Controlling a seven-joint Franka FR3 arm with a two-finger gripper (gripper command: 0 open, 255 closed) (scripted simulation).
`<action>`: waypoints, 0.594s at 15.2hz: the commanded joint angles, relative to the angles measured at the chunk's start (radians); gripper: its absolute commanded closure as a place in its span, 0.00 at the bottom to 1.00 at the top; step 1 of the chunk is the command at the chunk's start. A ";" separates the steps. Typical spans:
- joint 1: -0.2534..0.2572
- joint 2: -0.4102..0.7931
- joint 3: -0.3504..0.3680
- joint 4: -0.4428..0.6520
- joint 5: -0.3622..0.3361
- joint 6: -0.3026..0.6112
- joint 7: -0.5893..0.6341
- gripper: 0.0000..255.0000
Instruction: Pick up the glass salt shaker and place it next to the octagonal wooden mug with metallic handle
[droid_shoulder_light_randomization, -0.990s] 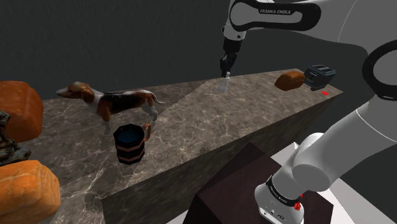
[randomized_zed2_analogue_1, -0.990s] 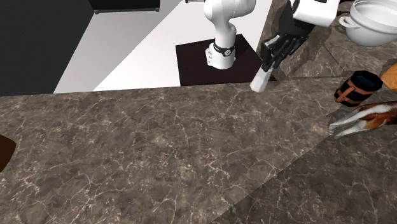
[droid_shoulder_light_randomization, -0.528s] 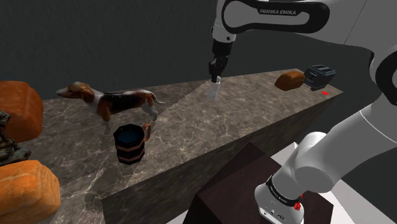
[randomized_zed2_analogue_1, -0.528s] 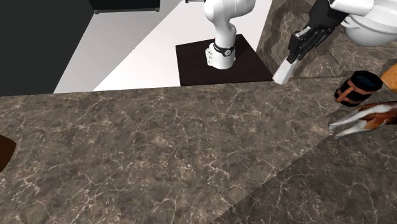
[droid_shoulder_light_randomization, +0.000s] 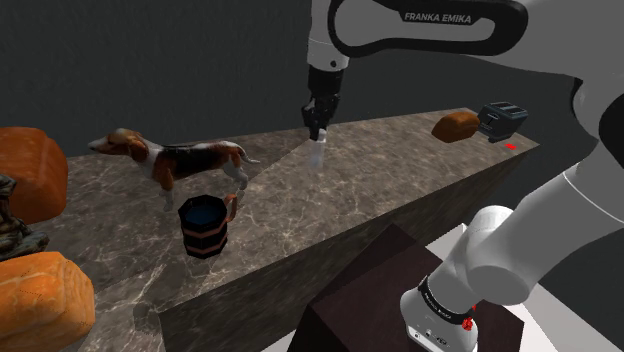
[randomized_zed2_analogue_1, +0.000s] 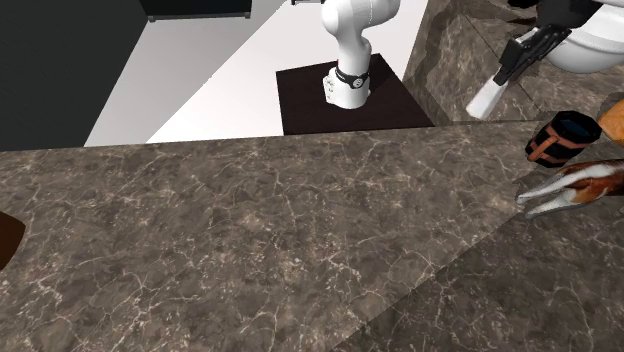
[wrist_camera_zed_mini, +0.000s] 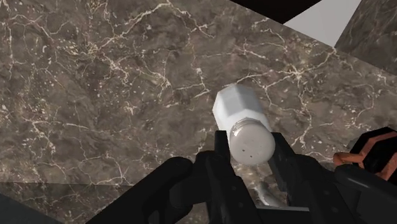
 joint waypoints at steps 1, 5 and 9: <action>0.020 0.007 0.029 0.010 0.009 -0.006 0.049 1.00; 0.061 0.045 0.086 0.053 0.022 -0.015 0.145 1.00; 0.102 0.099 0.142 0.115 0.028 -0.026 0.242 1.00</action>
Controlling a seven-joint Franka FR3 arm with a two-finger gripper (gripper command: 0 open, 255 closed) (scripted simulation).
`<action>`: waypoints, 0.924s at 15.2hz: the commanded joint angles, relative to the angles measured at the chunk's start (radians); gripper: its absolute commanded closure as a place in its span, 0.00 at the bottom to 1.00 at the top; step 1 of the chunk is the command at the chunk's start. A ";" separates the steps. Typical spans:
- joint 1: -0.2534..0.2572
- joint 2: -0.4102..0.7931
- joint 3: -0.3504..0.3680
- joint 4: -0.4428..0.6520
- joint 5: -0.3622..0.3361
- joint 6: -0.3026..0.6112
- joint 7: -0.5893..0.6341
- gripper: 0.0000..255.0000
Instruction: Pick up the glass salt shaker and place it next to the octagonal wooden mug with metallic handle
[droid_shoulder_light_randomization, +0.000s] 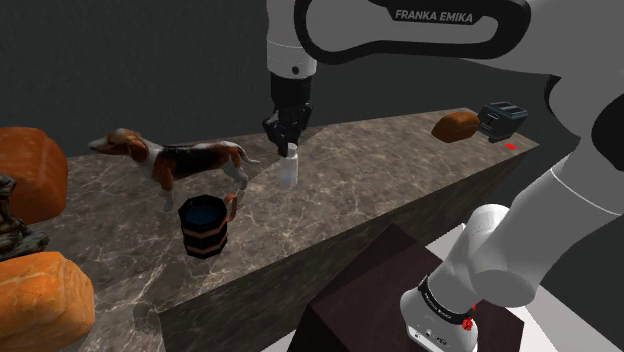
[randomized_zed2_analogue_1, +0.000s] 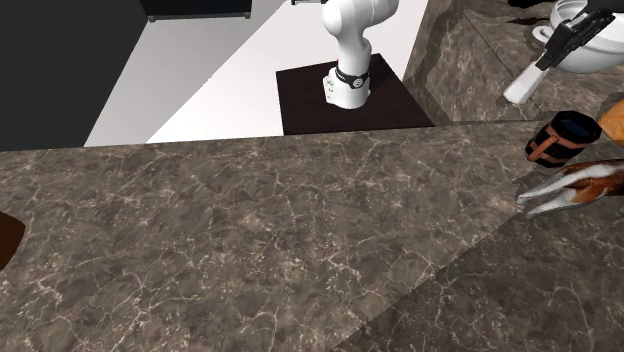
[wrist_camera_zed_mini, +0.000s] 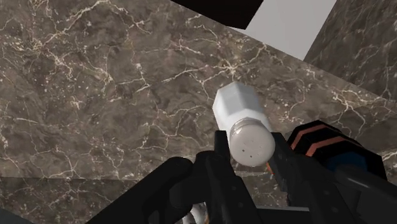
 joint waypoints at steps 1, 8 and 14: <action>0.021 0.028 0.027 0.035 0.001 -0.008 0.049 1.00; 0.104 0.172 0.113 0.203 -0.020 -0.043 0.222 1.00; 0.198 0.340 0.169 0.413 -0.070 -0.099 0.366 1.00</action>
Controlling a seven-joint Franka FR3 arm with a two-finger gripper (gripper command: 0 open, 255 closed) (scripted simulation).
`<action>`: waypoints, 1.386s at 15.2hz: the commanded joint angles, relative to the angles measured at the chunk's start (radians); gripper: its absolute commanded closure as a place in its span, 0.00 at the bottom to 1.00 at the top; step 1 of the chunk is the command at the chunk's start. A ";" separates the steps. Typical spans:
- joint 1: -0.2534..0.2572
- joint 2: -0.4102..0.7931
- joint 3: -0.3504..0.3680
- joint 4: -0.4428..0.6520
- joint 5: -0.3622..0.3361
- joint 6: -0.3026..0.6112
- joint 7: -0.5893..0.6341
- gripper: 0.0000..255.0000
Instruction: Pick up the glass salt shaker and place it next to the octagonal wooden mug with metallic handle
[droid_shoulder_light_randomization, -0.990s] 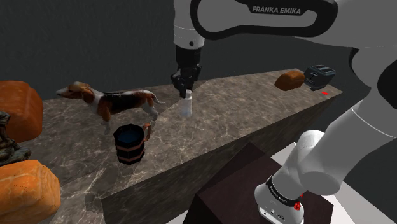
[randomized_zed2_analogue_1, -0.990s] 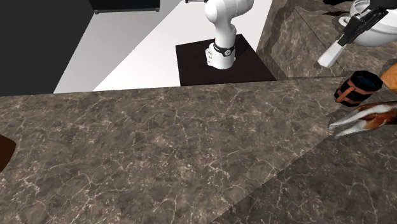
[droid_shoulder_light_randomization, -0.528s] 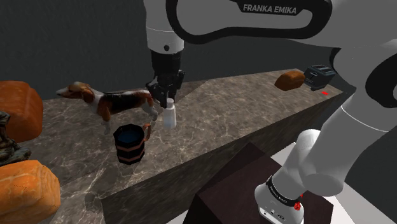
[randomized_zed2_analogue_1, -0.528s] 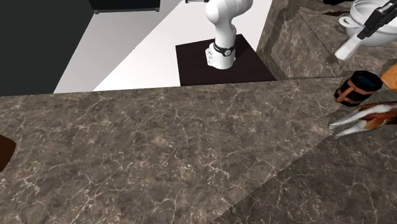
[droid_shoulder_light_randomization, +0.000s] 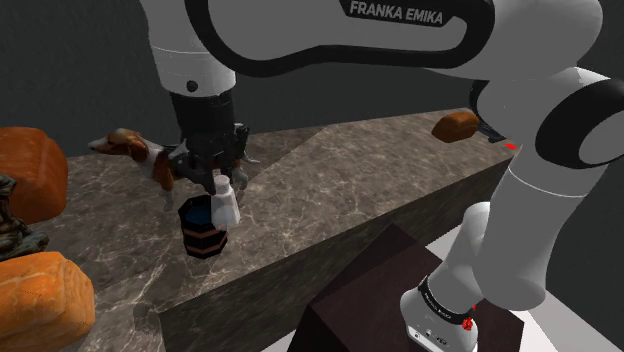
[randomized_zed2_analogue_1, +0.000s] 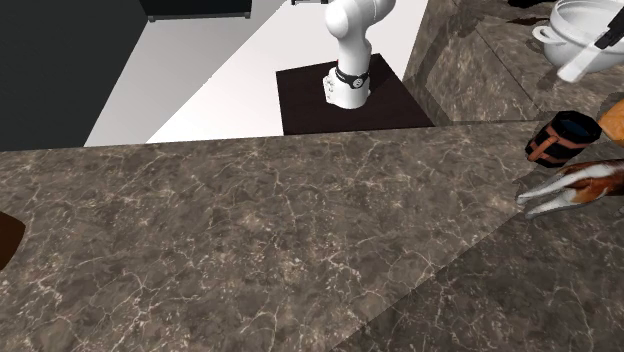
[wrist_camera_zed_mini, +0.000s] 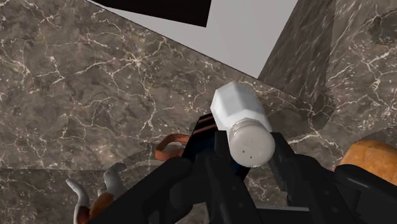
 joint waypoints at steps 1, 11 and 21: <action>0.037 0.067 0.016 0.086 -0.022 -0.024 0.048 1.00; 0.061 0.108 0.022 0.033 -0.036 0.066 0.085 1.00; 0.053 0.111 0.018 -0.098 -0.039 0.199 0.090 1.00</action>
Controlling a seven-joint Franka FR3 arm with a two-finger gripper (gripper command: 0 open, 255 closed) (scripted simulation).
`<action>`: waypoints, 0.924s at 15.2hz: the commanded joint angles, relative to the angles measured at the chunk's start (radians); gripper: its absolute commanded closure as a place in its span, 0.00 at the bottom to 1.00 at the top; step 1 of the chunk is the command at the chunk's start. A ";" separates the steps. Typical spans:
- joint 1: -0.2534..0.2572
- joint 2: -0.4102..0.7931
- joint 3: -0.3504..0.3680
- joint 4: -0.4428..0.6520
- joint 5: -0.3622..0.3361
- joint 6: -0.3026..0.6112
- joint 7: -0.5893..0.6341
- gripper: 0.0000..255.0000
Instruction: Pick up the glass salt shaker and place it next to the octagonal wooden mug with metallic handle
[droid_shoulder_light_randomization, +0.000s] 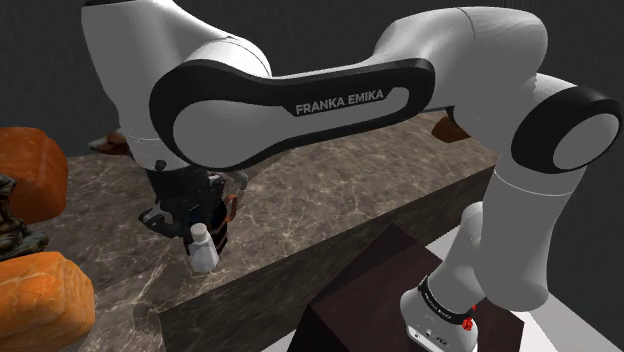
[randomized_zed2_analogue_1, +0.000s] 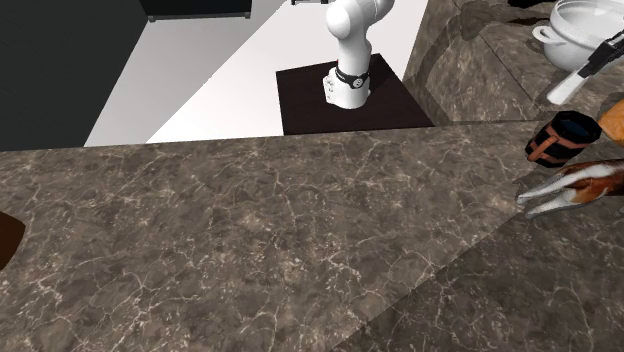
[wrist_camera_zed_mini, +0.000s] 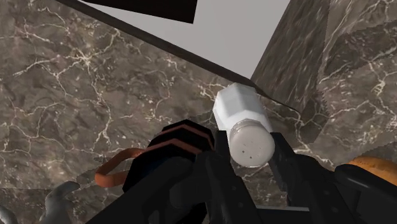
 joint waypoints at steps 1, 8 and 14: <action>0.000 0.005 -0.001 -0.024 -0.002 0.029 0.003 1.00; -0.001 0.023 -0.005 -0.094 -0.011 0.116 0.009 1.00; 0.000 0.046 -0.009 -0.144 -0.022 0.187 0.017 1.00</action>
